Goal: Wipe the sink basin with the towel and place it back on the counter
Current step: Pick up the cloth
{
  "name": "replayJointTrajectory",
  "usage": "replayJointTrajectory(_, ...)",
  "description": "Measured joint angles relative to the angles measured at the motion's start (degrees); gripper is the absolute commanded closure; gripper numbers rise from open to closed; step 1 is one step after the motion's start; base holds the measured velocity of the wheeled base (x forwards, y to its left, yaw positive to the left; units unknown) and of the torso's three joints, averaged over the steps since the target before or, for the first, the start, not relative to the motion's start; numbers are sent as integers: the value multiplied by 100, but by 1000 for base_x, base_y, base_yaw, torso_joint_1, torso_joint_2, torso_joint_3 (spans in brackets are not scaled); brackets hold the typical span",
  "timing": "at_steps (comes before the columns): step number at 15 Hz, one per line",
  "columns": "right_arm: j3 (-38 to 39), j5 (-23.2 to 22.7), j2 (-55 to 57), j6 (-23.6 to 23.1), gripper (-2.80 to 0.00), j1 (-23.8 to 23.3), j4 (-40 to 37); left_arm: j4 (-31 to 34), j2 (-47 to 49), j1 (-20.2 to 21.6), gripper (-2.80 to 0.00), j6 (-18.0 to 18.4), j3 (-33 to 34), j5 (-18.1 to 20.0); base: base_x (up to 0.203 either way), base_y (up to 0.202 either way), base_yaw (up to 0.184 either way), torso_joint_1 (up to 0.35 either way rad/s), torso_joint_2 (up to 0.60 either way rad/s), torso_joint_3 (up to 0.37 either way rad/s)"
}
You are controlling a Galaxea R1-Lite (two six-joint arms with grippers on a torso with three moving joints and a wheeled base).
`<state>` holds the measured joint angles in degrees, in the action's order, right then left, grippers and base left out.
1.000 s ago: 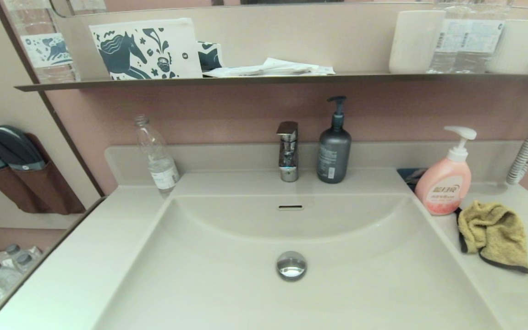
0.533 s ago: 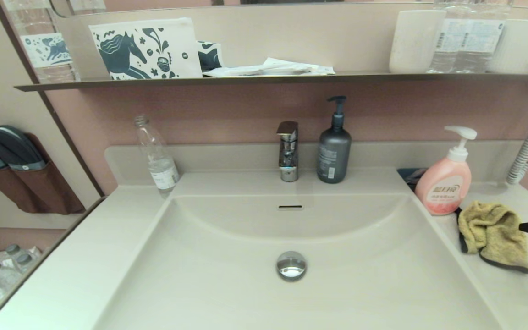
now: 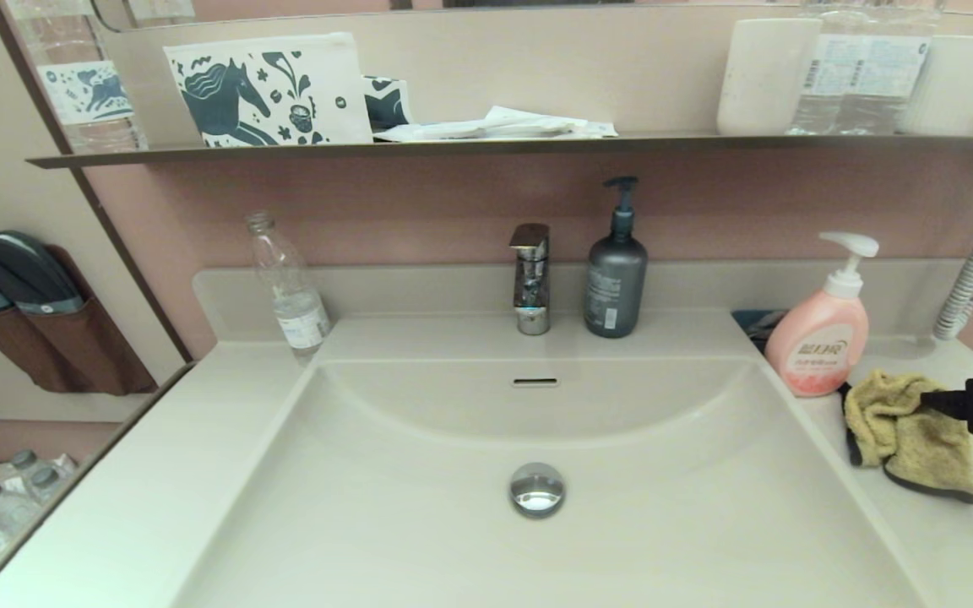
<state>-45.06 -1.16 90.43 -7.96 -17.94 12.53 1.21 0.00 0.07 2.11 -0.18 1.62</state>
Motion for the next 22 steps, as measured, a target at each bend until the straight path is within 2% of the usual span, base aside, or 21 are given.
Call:
replayJointTrajectory(7, -291, -137, 659, -151, -280, 296, 54, 2, 0, 0, 0, 1, 0, 2, 0, 0, 0, 0, 0, 0)
replayJointTrajectory(12, -261, -104, 1157, -149, -280, 347, 715, 2, 0, 0, 0, 0, 0, 5, 0, 0, 0, 0, 0, 0)
replayJointTrajectory(13, -247, -101, 1209, -151, -130, 351, 730, 2, 0, 0, 0, 0, 0, 5, 0, 0, 0, 0, 0, 0)
replayJointTrajectory(14, -227, -101, 1248, -155, 0, 358, 730, 2, 0, 0, 0, 2, 0, 6, 0, 0, 0, 0, 0, 0)
replayJointTrajectory(22, -105, -99, 1104, -153, 0, 369, 715, 2, 0, 0, 0, 0, 0, 5, 0, 0, 0, 0, 0, 0)
